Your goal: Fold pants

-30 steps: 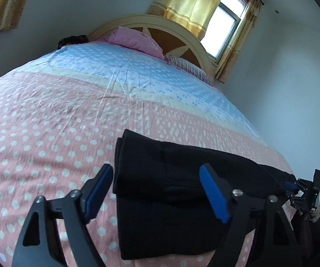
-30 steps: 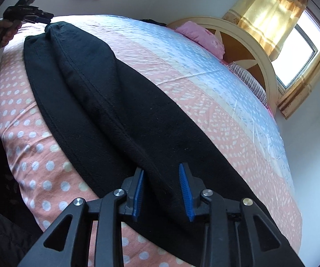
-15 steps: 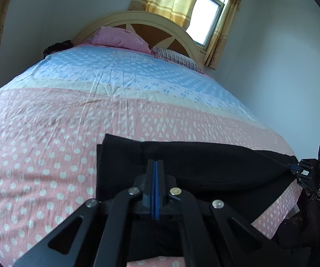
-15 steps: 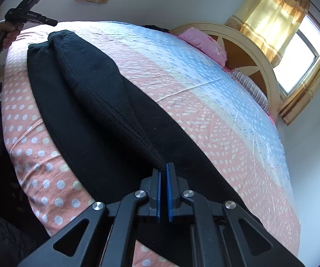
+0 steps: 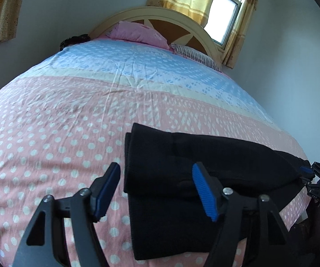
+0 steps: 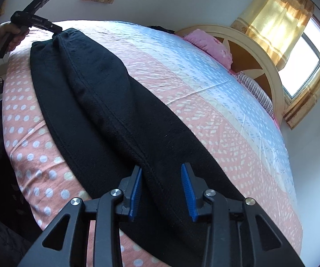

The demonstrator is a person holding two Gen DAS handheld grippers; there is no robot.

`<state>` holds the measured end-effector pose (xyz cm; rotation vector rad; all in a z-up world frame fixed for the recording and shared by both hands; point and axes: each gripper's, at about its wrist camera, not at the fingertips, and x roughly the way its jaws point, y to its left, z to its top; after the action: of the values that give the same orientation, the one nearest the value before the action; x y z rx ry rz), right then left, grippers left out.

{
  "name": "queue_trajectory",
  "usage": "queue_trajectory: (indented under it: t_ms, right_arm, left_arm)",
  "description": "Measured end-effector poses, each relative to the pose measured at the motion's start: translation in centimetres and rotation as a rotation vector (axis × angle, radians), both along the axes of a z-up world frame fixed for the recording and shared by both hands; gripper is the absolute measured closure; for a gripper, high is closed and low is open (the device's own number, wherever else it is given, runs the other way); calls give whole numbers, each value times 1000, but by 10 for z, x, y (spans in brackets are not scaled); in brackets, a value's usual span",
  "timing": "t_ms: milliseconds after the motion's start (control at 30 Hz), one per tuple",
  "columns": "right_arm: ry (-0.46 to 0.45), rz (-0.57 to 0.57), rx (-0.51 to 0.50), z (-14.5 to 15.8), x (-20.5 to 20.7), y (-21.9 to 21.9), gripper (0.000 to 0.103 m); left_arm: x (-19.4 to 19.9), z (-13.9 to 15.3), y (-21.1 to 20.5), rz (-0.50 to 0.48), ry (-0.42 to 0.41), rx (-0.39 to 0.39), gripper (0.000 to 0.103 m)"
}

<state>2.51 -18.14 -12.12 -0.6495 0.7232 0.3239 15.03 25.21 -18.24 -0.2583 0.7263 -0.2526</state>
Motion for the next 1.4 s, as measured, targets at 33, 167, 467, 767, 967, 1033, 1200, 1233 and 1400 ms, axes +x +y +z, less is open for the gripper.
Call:
queue_trajectory:
  t_ms: [33, 167, 467, 767, 967, 1033, 1200, 1233, 1400]
  right_arm:
    - [11, -10, -2, -1, 4, 0, 73]
    - [5, -4, -6, 3, 4, 1, 99]
    - [15, 7, 23, 2, -22, -7, 100]
    - [72, 18, 7, -13, -18, -8, 99]
    - [17, 21, -10, -13, -28, -4, 98]
    - [27, 12, -28, -19, -29, -1, 98]
    - [40, -10, -38, -16, -25, -2, 101]
    - [25, -15, -28, -9, -29, -5, 101]
    - [48, -81, 2, -8, -31, -28, 101]
  left_arm:
    - [3, -2, -3, -5, 9, 5, 49]
    - [7, -3, -6, -17, 28, 24, 101]
    - [-39, 41, 27, -53, -105, -106, 101]
    - [-35, 4, 22, -23, -6, -61, 101]
    - [-40, 2, 26, -36, -7, -87, 100]
    - [-43, 0, 25, -35, -9, -93, 100]
    - [-42, -2, 26, -33, -6, -112, 100]
    - [-43, -1, 27, -35, -10, -117, 100]
    - [-53, 9, 23, -73, -39, -152, 100]
